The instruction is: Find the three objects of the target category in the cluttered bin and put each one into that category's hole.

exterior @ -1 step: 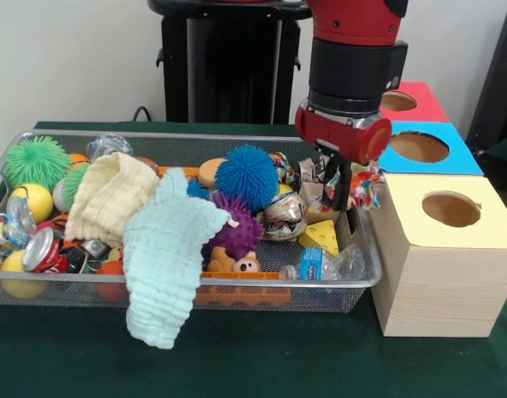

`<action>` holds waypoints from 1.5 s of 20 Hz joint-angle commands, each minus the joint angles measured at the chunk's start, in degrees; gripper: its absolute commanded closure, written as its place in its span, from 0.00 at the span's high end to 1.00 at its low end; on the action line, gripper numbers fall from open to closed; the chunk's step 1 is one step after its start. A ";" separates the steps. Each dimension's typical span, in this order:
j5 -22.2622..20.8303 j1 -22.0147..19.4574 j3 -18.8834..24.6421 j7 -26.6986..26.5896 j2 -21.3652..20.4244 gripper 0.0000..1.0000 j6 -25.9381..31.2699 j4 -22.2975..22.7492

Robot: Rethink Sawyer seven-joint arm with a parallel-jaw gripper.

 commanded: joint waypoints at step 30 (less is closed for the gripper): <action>10.66 6.68 -0.23 6.74 -1.66 0.00 10.33 2.36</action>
